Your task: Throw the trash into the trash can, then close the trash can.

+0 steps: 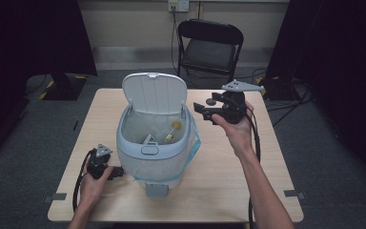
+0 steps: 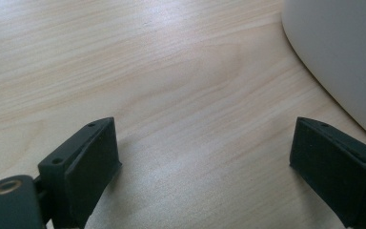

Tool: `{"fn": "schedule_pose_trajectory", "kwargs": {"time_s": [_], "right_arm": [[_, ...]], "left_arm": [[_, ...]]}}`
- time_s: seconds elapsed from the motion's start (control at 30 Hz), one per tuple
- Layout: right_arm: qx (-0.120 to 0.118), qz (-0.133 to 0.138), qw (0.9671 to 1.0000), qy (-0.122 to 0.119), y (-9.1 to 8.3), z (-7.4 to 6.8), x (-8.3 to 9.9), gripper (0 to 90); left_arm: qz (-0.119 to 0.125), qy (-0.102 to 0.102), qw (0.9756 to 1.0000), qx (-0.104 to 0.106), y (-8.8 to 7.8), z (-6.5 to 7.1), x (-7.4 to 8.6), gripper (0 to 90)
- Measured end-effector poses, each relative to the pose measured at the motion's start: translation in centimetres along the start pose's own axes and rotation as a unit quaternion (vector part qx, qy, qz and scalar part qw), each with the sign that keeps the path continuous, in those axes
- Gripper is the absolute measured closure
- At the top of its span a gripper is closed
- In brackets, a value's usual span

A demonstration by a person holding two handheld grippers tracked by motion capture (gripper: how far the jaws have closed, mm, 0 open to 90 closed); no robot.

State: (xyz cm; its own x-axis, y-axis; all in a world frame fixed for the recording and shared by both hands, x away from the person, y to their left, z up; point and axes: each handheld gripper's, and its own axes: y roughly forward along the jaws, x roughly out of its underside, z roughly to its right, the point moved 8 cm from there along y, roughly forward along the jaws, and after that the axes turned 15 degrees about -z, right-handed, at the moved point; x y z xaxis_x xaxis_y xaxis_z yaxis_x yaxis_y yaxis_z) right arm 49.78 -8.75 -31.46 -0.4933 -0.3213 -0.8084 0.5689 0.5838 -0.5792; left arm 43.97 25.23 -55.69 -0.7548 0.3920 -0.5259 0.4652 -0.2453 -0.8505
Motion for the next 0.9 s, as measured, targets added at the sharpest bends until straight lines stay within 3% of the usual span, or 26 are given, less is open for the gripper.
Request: {"fn": "schedule_pose_trajectory", "kwargs": {"time_s": [0.13,0.2,0.37,0.67,0.9], "right_arm": [[0.015,-0.009,0.9998,-0.004,0.4,0.3,-0.5,17.7],[0.011,-0.009,0.9999,0.002,0.6,0.6,-0.7,17.7],[0.027,-0.009,0.9995,0.013,1.5,1.5,-1.7,18.3],[0.018,-0.002,0.9996,0.019,2.6,1.7,-3.7,18.0],[-0.002,0.006,0.9999,0.015,2.4,0.5,-4.5,18.2]], "left_arm": [[0.000,0.000,1.0000,0.000,0.0,0.0,0.0,8.6],[0.000,0.001,1.0000,-0.002,0.0,-0.1,0.0,8.6],[-0.001,0.003,1.0000,-0.003,0.0,-0.1,0.0,8.6],[0.000,0.001,1.0000,-0.002,0.0,0.0,0.0,8.6],[0.000,0.002,1.0000,-0.002,0.0,-0.1,0.0,8.6]]}}
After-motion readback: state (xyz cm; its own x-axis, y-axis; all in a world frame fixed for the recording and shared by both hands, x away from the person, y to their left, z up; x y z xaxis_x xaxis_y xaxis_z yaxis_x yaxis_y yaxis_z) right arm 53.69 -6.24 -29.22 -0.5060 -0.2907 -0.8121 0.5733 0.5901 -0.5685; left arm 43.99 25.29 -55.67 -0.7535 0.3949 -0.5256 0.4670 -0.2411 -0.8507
